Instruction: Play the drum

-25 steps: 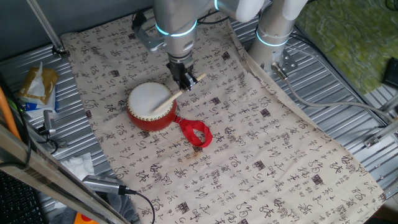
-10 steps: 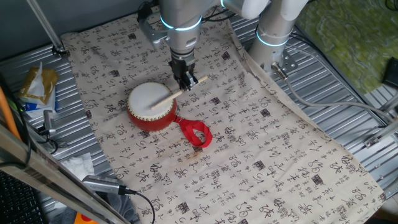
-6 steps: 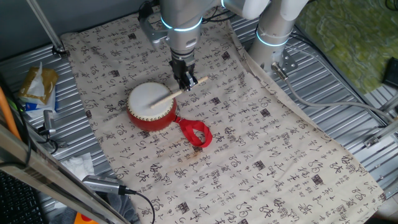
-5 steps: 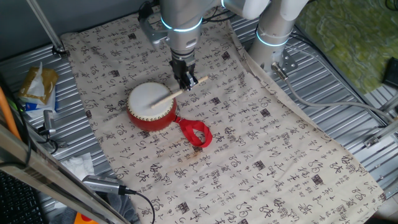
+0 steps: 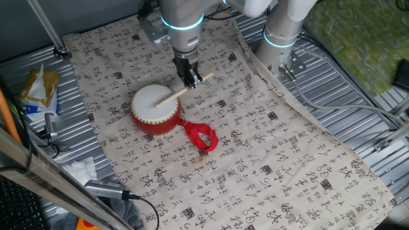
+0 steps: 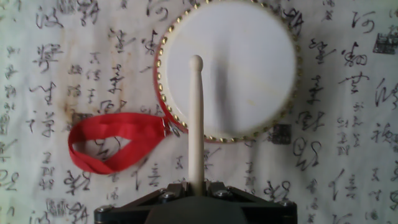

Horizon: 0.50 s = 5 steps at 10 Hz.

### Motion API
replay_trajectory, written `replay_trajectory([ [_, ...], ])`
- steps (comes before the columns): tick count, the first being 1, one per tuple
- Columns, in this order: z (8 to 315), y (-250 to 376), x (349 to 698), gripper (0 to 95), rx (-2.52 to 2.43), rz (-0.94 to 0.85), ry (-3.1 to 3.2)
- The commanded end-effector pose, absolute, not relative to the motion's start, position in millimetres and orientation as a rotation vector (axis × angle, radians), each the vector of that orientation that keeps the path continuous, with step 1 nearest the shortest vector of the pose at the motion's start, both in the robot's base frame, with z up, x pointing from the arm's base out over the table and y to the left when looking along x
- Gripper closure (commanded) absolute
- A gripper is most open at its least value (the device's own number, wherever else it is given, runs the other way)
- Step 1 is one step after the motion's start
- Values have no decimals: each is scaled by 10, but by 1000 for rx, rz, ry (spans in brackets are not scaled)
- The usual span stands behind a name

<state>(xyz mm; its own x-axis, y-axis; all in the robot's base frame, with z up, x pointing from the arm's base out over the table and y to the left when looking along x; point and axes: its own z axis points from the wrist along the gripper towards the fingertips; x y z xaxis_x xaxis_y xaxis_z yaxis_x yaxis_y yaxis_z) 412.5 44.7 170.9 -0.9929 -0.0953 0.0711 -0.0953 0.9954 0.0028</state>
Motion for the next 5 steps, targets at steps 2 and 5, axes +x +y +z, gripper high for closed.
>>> replay_trajectory([
  [2,1679,255,4076,950,199,-7,-3061],
  [5,1617,135,4064,950,214,-16,-3061],
])
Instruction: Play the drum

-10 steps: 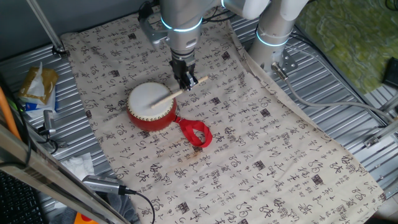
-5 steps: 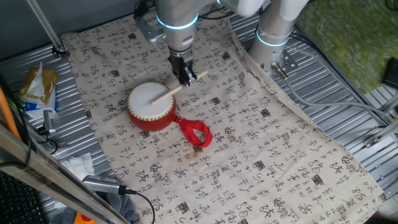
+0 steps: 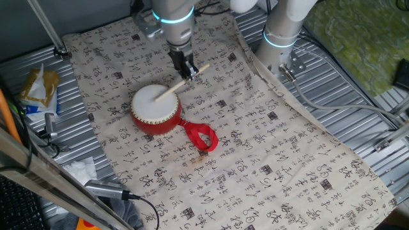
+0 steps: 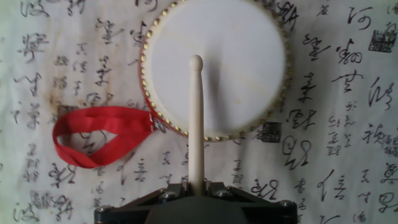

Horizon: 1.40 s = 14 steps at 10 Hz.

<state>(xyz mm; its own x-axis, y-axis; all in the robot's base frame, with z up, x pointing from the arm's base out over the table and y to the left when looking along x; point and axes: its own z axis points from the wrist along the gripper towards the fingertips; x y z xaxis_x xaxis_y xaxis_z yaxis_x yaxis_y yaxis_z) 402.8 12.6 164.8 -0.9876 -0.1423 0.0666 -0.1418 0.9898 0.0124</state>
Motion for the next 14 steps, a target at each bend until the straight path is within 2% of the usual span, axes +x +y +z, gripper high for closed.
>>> replay_trajectory([
  [1,1590,119,4078,950,199,-30,-3054],
  [6,1541,105,4114,950,97,-157,-2880],
  [14,1643,144,4084,950,124,-115,-2966],
])
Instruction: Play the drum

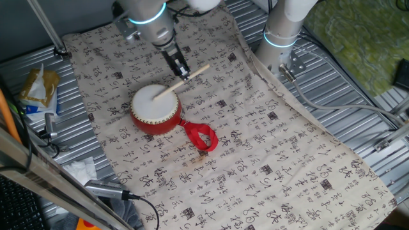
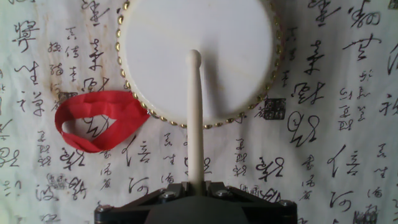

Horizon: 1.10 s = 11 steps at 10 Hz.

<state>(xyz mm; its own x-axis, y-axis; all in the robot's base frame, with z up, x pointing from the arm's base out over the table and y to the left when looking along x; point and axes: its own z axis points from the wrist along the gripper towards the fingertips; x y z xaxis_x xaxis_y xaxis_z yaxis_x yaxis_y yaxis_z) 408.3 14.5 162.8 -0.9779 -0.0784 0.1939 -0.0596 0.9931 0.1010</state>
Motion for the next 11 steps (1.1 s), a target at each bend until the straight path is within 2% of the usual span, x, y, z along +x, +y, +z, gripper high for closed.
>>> replay_trajectory([
  [1,1648,145,4083,950,123,-106,-2977],
  [6,1666,157,4187,950,112,-108,-2971],
  [11,1530,240,4281,950,82,-125,-2941],
])
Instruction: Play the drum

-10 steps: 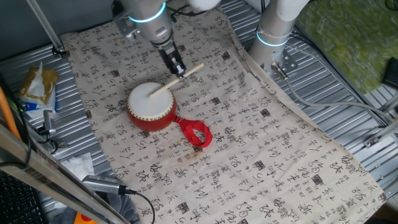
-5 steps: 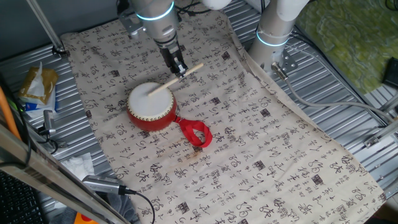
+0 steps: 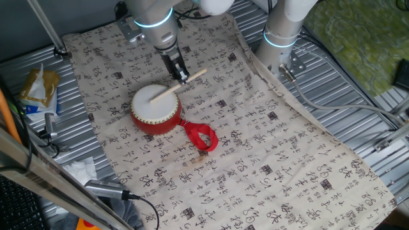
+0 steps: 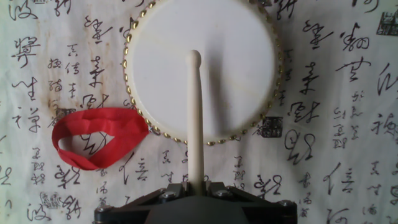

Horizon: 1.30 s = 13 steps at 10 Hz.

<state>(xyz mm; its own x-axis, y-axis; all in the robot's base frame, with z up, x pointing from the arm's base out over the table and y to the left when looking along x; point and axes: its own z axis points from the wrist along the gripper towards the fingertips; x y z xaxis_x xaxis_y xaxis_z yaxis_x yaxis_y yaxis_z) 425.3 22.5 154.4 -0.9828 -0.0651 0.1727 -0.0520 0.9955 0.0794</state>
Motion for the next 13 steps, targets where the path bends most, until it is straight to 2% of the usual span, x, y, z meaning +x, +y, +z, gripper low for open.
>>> replay_trajectory([
  [1,1522,248,4286,950,74,-140,-2927],
  [3,1524,248,4286,950,56,-185,-2914],
  [13,1651,304,4261,950,45,-146,-3036],
])
